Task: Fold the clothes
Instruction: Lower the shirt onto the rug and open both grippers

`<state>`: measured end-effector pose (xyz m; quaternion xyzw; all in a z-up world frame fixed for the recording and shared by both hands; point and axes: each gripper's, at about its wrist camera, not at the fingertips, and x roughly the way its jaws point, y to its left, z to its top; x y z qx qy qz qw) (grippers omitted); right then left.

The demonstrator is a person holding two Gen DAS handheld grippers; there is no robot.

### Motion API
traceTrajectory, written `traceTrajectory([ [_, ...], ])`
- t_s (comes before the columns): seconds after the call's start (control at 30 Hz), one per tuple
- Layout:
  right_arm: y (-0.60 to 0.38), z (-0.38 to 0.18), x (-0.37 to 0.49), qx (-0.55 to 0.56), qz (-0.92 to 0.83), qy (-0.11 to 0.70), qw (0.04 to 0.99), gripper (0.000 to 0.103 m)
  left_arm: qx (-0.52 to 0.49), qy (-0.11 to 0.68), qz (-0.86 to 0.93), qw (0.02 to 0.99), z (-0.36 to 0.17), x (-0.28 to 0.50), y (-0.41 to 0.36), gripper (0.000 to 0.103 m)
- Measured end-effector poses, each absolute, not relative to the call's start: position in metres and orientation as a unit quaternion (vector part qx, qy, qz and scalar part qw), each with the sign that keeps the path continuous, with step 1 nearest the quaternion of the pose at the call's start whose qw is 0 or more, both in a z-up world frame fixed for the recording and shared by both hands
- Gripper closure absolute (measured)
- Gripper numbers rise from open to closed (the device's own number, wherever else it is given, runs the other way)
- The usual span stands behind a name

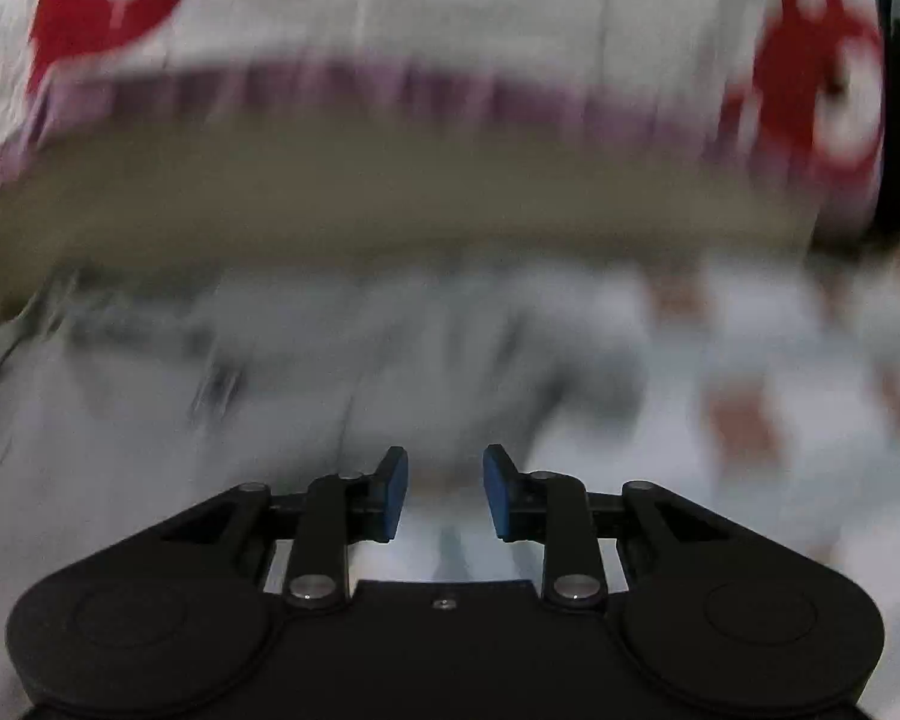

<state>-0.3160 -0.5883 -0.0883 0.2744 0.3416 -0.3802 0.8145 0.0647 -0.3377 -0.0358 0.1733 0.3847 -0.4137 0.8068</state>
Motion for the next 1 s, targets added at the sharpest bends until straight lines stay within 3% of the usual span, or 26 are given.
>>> traceTrajectory([
  [0.2, -0.511, -0.096, -0.338, 0.363, -0.267, 0.334, 0.828, 0.069, 0.176, 0.438, -0.393, 0.789, -0.049, 0.058, -0.232, 0.054],
  [0.27, -0.485, -0.097, -0.344, 0.39, -0.228, 0.33, 0.829, 0.057, 0.162, 0.459, -0.382, 0.786, -0.05, 0.056, -0.202, 0.054],
  [0.43, -0.433, -0.102, -0.323, 0.391, -0.164, 0.364, 0.829, 0.053, 0.161, 0.486, -0.365, 0.778, -0.062, 0.034, -0.151, 0.054],
  [0.5, -0.42, -0.107, -0.314, 0.388, -0.149, 0.386, 0.824, 0.053, 0.152, 0.482, -0.38, 0.774, -0.058, 0.031, -0.144, 0.054],
  [0.7, -0.407, -0.12, -0.325, 0.459, -0.152, 0.346, 0.804, 0.05, 0.156, 0.484, -0.343, 0.79, -0.062, 0.047, -0.145, 0.054],
  [0.83, -0.389, -0.126, -0.309, 0.401, -0.143, 0.369, 0.827, 0.05, 0.146, 0.508, -0.317, 0.787, -0.072, 0.061, -0.143, 0.054],
  [0.9, -0.379, -0.13, -0.3, 0.368, -0.138, 0.38, 0.837, 0.073, 0.136, 0.503, -0.324, 0.789, -0.069, 0.062, -0.141, 0.054],
  [0.93, -0.375, -0.131, -0.296, 0.352, -0.135, 0.385, 0.842, 0.097, 0.132, 0.499, -0.328, 0.791, -0.068, 0.063, -0.141, 0.054],
  [1.0, -0.369, -0.116, -0.292, 0.298, -0.152, 0.364, 0.869, 0.098, 0.124, 0.491, -0.336, 0.794, -0.064, 0.063, -0.139, 0.054],
])
